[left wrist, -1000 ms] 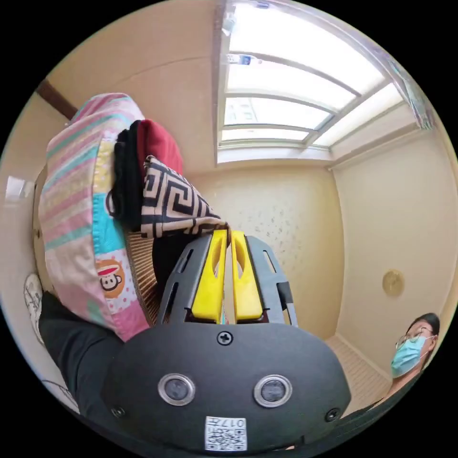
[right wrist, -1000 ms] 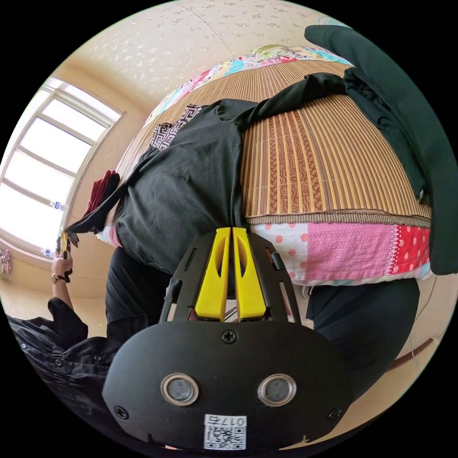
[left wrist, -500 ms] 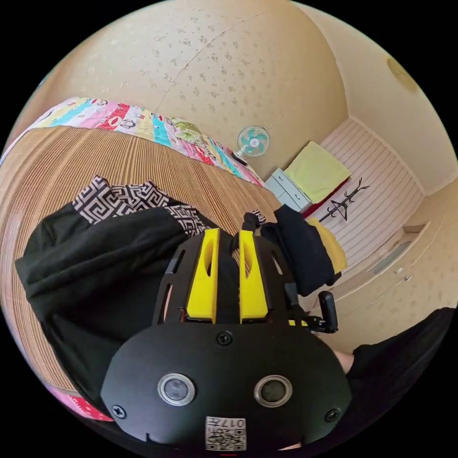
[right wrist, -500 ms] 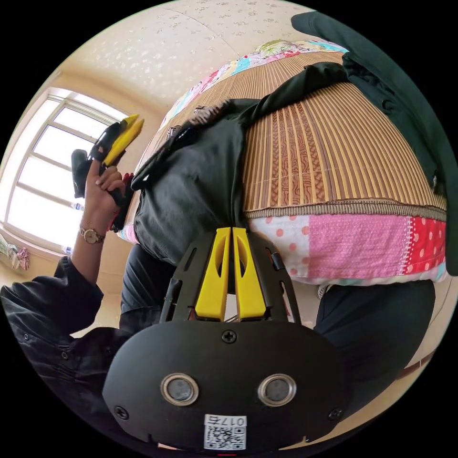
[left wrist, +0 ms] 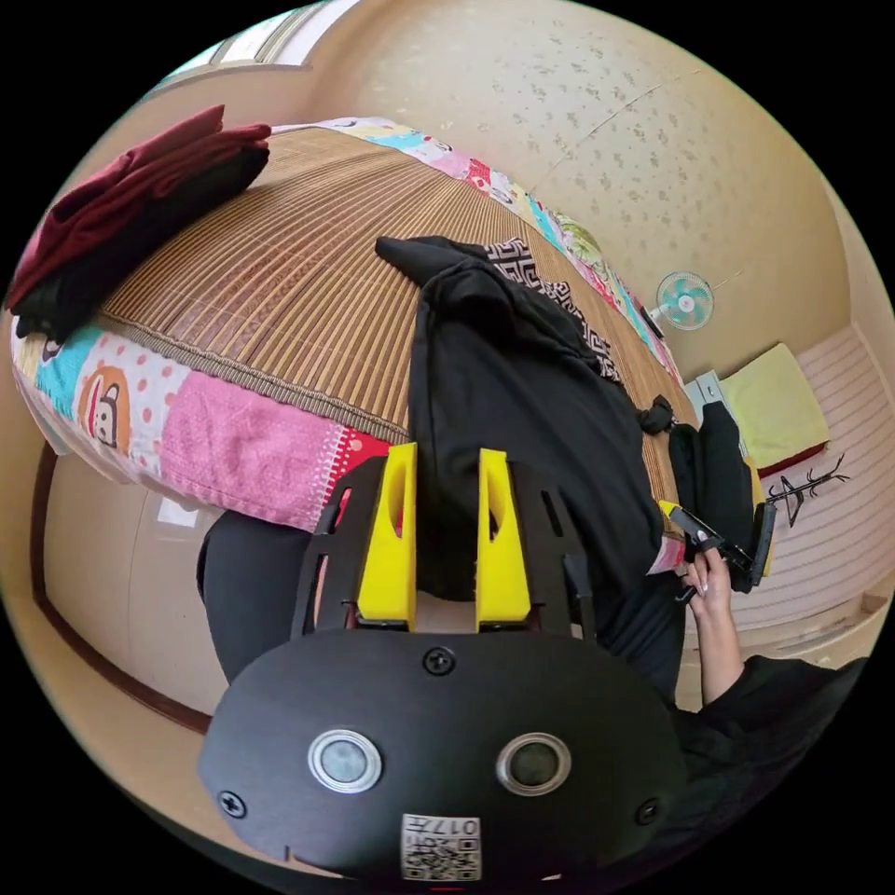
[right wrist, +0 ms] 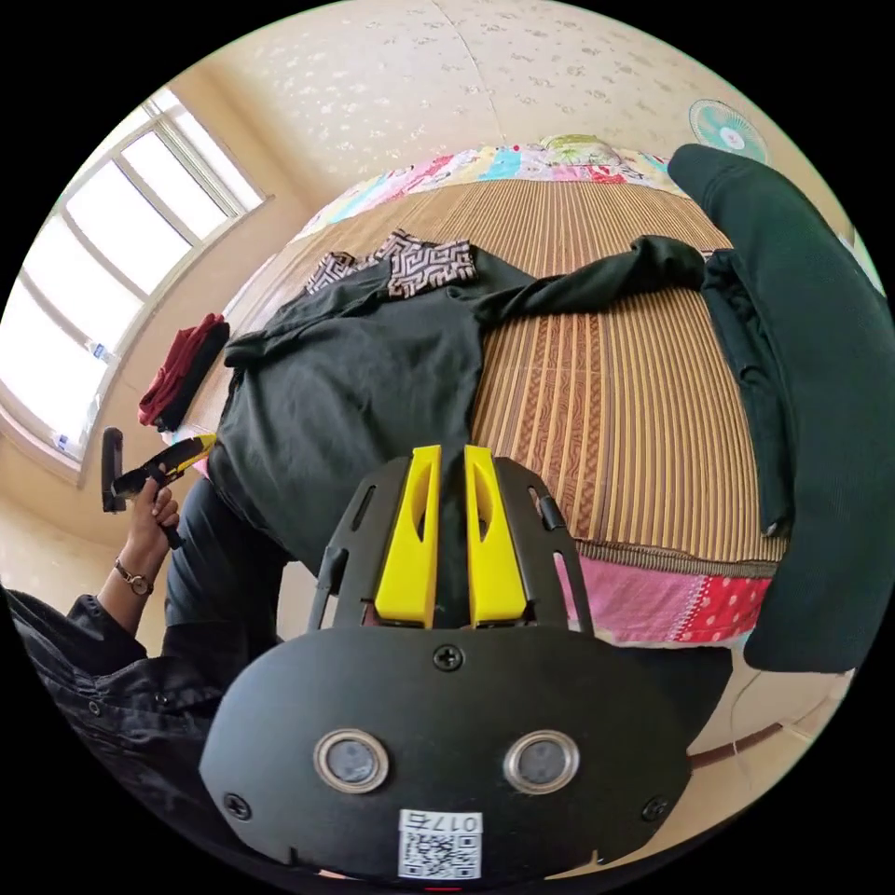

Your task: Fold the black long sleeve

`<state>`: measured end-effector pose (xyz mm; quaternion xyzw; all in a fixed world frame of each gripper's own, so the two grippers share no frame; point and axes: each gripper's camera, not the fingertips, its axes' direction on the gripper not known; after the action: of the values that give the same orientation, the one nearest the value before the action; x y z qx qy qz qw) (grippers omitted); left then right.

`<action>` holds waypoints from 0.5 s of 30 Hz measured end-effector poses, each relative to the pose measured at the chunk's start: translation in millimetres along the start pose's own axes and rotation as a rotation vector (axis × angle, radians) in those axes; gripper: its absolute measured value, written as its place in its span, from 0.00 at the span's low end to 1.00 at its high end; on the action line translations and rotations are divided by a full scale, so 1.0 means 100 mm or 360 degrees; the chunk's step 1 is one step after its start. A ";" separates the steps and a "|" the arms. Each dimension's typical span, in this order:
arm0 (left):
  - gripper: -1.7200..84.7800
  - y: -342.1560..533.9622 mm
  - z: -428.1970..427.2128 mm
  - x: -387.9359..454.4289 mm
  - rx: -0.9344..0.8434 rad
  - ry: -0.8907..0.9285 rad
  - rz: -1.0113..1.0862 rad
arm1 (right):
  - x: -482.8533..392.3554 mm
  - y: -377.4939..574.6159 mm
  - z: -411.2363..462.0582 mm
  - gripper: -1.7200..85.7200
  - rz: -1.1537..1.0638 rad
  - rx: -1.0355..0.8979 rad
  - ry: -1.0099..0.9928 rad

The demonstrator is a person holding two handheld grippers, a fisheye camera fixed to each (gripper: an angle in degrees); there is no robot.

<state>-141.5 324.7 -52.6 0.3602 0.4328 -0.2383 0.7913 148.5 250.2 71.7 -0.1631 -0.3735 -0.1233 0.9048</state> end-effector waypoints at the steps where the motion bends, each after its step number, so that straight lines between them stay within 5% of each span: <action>1: 0.07 -0.06 0.04 0.09 -0.0094 -0.0071 0.0053 | -0.09 -0.02 0.16 0.05 -0.0026 -0.0097 0.0065; 8: 0.06 0.14 -0.12 -0.03 -0.0184 -0.0125 -0.0161 | -0.79 0.36 0.32 0.04 -0.0236 -0.0195 0.0495; 15: 0.09 0.08 -0.35 -0.42 -0.0010 0.0091 -0.0401 | -0.90 0.47 0.35 0.05 -0.0054 -0.0270 0.0280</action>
<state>-175.5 359.7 -26.7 0.3071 0.4979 -0.3241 0.7435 80.7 315.7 21.1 -0.2214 -0.2837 -0.1835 0.9148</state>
